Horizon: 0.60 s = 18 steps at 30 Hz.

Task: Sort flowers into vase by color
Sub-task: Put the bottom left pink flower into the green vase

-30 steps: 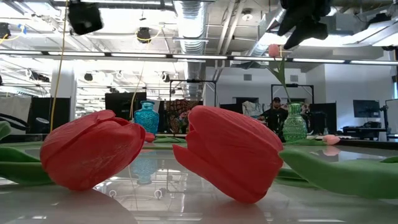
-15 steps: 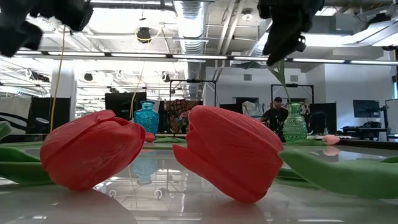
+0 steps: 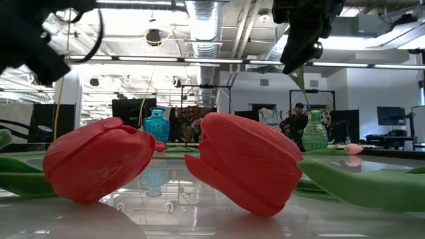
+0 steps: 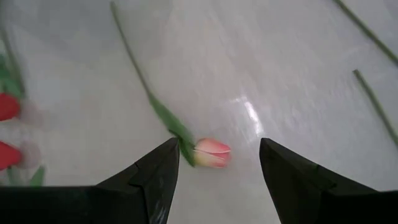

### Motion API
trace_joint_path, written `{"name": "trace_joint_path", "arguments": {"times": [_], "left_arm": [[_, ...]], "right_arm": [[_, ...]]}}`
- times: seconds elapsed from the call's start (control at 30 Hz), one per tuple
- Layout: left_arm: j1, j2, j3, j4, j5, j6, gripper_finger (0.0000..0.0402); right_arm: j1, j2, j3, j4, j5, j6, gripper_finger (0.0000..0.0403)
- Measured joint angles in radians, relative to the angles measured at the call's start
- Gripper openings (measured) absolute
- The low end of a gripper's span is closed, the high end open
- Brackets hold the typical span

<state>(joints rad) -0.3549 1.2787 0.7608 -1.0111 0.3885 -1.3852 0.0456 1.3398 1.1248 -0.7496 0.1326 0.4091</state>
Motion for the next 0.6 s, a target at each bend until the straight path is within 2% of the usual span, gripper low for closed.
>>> {"name": "trace_joint_path", "arguments": {"times": [0.37, 0.6], "left_arm": [[-0.085, -0.017, -0.188, 0.258, -0.027, -0.17, 0.0265], [-0.165, -0.016, -0.247, 0.391, -0.039, -0.294, 0.0261]], "right_arm": [[0.0, 0.0, 0.0, -0.001, -0.033, -0.002, 0.0249], [-0.004, -0.001, 0.0, -0.001, -0.033, -0.003, 0.0249]]}}
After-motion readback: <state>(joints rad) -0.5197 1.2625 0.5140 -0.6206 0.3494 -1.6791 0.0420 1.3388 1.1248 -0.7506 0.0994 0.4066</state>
